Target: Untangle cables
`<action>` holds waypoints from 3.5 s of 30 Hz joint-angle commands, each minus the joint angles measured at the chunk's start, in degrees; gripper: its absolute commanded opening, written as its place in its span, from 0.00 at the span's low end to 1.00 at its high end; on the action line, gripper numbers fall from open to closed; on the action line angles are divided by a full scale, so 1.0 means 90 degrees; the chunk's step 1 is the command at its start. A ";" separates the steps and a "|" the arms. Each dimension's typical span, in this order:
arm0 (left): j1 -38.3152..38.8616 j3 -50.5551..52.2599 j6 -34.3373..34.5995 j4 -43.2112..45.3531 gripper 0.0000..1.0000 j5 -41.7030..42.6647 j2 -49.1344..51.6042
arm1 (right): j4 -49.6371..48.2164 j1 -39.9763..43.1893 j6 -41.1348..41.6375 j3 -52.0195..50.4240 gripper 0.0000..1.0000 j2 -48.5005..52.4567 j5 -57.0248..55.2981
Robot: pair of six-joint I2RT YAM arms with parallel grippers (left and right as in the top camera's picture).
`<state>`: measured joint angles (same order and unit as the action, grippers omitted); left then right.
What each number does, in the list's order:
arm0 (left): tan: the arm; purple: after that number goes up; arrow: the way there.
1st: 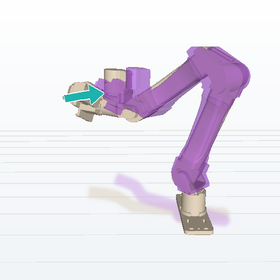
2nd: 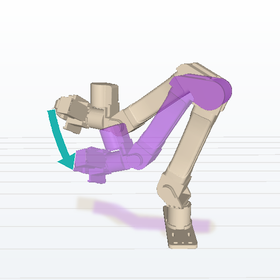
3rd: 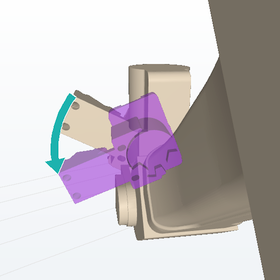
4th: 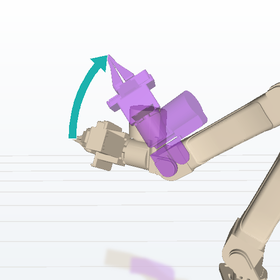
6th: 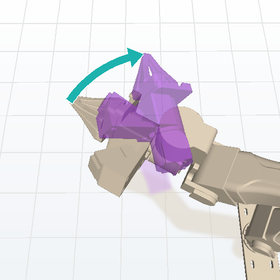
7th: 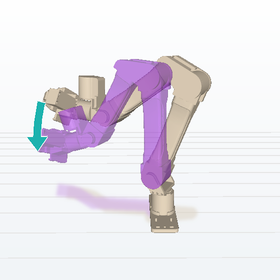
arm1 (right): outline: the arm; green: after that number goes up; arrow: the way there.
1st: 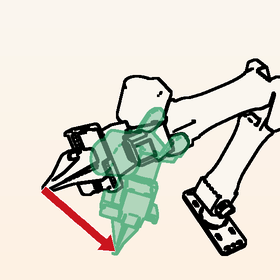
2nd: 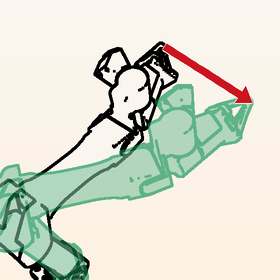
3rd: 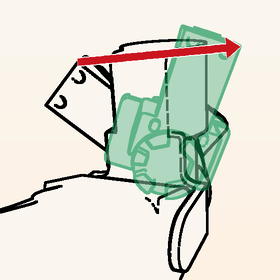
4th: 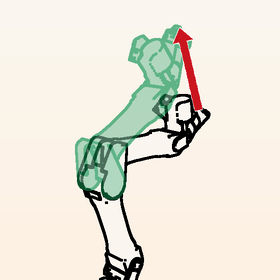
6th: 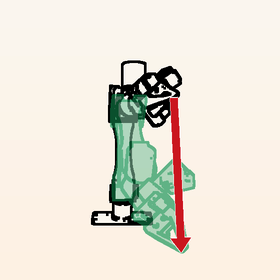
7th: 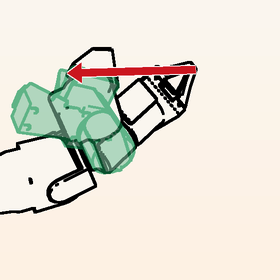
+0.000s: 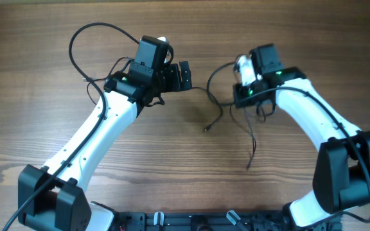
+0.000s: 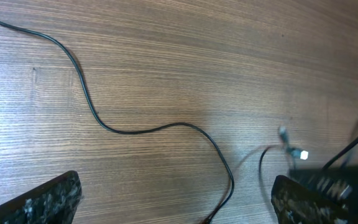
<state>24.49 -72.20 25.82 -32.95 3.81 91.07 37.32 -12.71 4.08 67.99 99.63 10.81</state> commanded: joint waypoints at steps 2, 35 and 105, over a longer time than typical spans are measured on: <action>0.0005 -0.0002 0.0039 -0.0019 1.00 -0.0126 0.0027 | -0.1299 0.1090 0.0372 0.1307 0.04 -0.0073 -0.1460; 0.0007 -0.0002 0.0036 -0.0134 1.00 -0.0124 0.0289 | -0.5816 0.3910 -0.2426 0.2154 1.00 0.2397 -0.1559; -0.0442 -0.0002 0.2805 0.1979 0.06 0.2783 0.3043 | 0.0284 0.0712 0.2064 0.1970 1.00 0.0906 0.1078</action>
<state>15.14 -72.60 45.25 -19.27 24.49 117.71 39.86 -6.22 22.31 85.84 108.42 21.32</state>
